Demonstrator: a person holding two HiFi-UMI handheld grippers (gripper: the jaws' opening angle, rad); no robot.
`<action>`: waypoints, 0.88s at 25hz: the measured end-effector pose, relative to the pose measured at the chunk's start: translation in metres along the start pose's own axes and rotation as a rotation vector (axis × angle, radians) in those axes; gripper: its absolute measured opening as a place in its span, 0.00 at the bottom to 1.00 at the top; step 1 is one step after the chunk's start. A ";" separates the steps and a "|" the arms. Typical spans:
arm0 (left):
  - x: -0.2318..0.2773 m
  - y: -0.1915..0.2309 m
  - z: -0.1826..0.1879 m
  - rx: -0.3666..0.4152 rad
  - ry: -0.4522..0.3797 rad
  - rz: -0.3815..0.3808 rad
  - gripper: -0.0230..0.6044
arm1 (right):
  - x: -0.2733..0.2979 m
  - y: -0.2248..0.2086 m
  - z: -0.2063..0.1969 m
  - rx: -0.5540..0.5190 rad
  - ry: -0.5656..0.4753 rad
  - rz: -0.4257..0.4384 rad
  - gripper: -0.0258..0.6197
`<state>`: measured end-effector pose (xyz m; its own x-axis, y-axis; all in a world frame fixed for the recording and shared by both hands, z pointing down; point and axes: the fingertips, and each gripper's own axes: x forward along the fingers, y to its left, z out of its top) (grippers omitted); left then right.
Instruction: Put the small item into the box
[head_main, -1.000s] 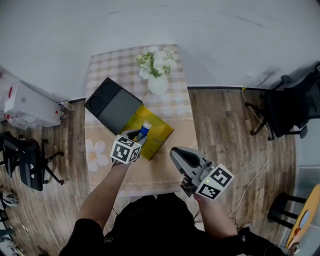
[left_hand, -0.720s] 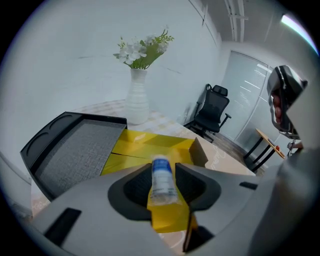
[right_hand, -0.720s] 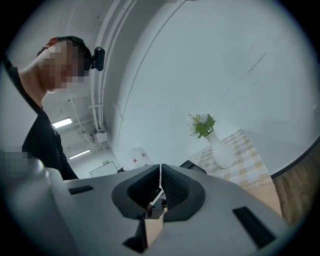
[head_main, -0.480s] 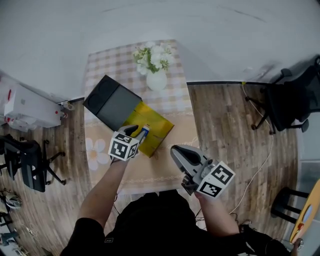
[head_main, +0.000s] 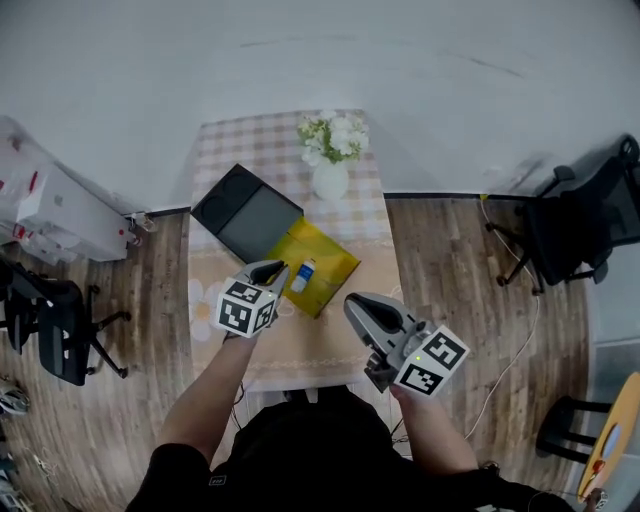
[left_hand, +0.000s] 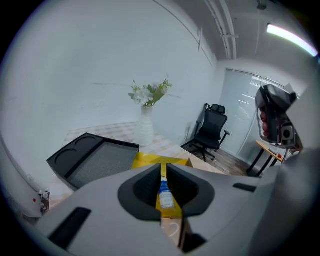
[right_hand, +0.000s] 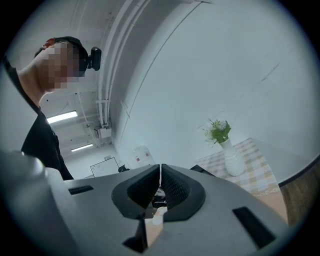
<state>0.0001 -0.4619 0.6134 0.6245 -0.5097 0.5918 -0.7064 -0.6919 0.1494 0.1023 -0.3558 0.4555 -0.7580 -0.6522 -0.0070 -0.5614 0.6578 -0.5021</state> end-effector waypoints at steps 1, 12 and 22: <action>-0.008 0.001 0.002 -0.003 -0.018 0.000 0.10 | 0.002 0.006 0.001 -0.008 0.001 0.003 0.10; -0.110 -0.003 0.015 0.010 -0.208 -0.011 0.07 | 0.018 0.088 0.017 -0.133 -0.033 0.018 0.10; -0.193 -0.024 0.044 0.048 -0.383 -0.046 0.07 | 0.003 0.123 0.039 -0.236 -0.091 -0.050 0.10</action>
<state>-0.0888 -0.3688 0.4606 0.7405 -0.6256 0.2453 -0.6643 -0.7367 0.1264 0.0437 -0.2917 0.3603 -0.7001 -0.7105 -0.0707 -0.6677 0.6865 -0.2880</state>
